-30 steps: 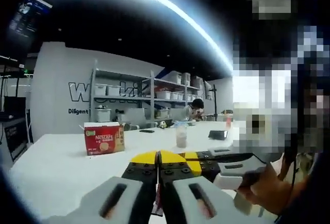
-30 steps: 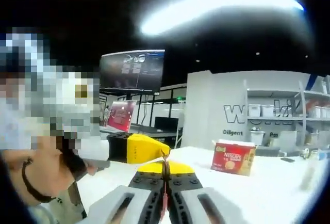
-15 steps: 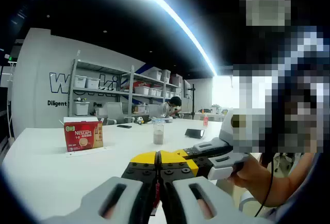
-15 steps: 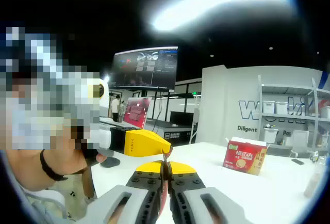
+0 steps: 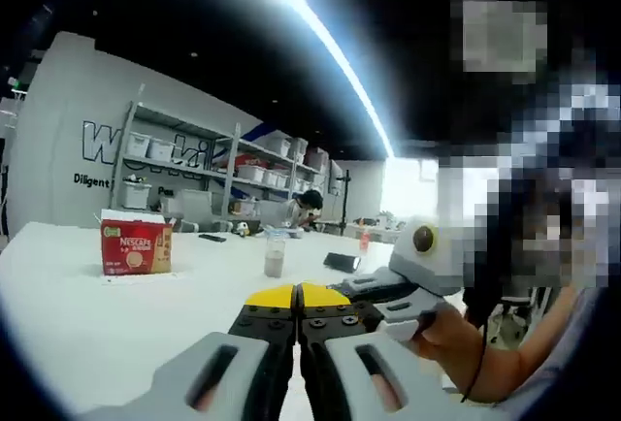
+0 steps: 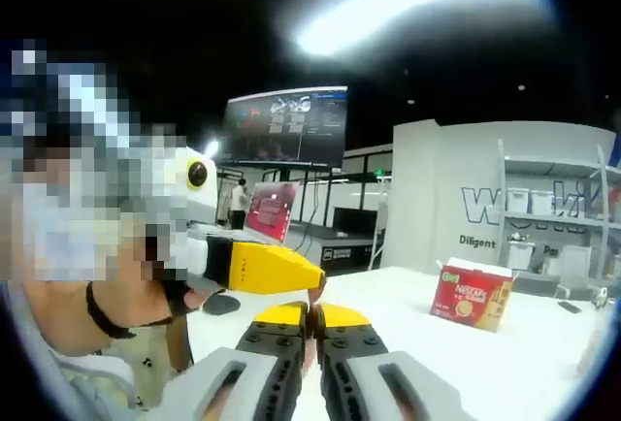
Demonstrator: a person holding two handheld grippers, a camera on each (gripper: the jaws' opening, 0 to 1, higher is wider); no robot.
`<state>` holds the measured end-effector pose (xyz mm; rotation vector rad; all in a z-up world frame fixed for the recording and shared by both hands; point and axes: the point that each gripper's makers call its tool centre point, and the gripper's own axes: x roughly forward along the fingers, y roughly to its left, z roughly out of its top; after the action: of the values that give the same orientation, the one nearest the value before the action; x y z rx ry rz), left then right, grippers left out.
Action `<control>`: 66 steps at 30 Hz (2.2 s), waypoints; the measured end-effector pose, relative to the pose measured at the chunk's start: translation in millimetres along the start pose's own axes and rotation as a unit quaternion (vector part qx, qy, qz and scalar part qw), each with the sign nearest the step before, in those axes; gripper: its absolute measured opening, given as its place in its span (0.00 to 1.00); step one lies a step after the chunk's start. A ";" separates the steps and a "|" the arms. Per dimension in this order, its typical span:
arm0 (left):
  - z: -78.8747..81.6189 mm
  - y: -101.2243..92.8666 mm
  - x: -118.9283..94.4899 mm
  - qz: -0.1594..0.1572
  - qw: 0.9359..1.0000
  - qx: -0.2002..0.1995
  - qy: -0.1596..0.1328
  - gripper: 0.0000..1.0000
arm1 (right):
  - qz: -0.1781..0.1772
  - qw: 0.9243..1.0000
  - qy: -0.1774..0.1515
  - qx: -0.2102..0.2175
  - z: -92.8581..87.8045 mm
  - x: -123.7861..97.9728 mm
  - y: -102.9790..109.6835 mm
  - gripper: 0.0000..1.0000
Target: Tear open the coffee pouch, take out the coffee, and pour the coffee from the pouch into the cup
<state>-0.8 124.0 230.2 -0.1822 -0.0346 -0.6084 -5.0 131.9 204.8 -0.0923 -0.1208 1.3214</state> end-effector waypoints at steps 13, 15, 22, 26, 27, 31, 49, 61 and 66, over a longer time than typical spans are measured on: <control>-4.6 5.9 -6.4 0.021 1.000 0.019 0.002 0.01 | -0.007 1.000 0.029 -0.001 -5.2 1.4 7.4 0.01; 2.0 18.0 -10.4 0.066 0.997 0.047 -0.013 0.01 | -0.012 0.999 0.049 -0.010 -9.9 2.1 8.6 0.00; 11.0 23.8 -25.5 0.025 0.999 0.017 -0.031 0.02 | -0.020 0.999 0.037 0.006 -8.7 -3.7 1.2 0.00; 6.2 9.5 -26.4 -0.030 0.997 0.063 -0.035 0.04 | -0.001 0.999 0.045 0.000 -10.4 -3.8 7.7 0.01; 3.9 7.9 -28.1 -0.039 0.997 0.056 -0.029 0.09 | 0.027 0.998 0.051 0.005 -12.9 -3.6 16.8 0.01; -6.4 -11.0 -35.5 -0.105 0.992 0.062 0.006 0.15 | 0.080 0.996 0.049 -0.003 -6.8 -9.2 33.7 0.01; -5.0 -52.6 -58.2 -0.202 0.970 0.130 0.033 0.10 | 0.156 0.987 0.044 -0.025 11.9 -18.5 75.5 0.01; -3.2 -47.5 -54.7 -0.171 0.978 0.113 0.049 0.02 | 0.154 0.987 0.040 -0.027 13.8 -18.0 78.1 0.01; 5.8 -42.3 -48.3 -0.093 0.989 0.112 0.023 0.01 | 0.107 0.994 0.027 -0.009 21.0 -13.9 61.8 0.00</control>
<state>-64.5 118.2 238.5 0.0550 -0.0749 -0.7892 -70.6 133.5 216.7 -0.1601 -0.0787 1.5309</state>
